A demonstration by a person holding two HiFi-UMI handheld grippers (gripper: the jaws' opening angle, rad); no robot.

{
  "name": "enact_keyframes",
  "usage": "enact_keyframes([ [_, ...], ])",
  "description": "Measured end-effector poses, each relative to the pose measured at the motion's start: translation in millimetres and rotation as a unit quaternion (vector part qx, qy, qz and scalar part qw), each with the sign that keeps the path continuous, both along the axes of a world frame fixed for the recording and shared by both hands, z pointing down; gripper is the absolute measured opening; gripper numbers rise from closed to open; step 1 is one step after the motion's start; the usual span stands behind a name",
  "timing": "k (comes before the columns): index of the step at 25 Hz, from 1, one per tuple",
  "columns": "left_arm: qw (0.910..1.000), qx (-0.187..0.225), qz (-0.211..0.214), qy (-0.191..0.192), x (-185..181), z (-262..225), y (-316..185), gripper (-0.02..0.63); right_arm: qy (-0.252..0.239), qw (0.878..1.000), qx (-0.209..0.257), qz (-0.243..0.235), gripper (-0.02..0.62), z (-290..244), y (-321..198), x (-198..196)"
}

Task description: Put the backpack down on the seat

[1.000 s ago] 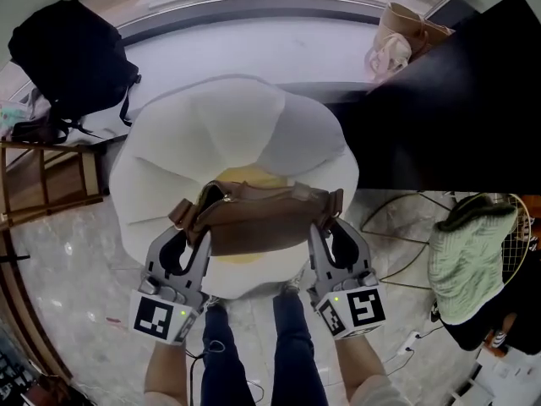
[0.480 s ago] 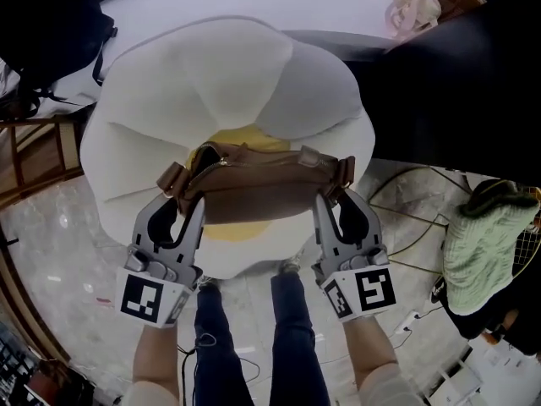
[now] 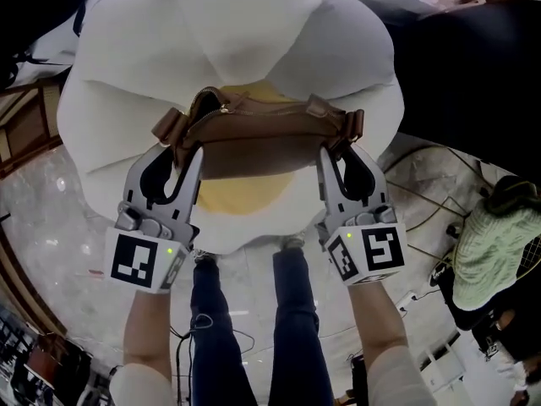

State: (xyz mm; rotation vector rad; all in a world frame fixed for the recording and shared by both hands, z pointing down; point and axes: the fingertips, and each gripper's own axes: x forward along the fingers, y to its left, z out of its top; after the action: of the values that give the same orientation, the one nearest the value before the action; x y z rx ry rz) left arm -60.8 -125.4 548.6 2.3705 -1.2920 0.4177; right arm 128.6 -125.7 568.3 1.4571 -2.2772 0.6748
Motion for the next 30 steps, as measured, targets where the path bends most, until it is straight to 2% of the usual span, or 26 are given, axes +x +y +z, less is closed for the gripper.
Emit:
enact_keyframes([
  [19,0.9985,-0.049,-0.013,0.018,-1,108,-31,0.106,0.04,0.997,-0.069,-0.023,0.121,103,-32,-1],
  [30,0.9963,-0.083,-0.016,0.018,1,152,-49,0.106,0.054,0.994,-0.086,-0.036,0.118,140,-51,0],
])
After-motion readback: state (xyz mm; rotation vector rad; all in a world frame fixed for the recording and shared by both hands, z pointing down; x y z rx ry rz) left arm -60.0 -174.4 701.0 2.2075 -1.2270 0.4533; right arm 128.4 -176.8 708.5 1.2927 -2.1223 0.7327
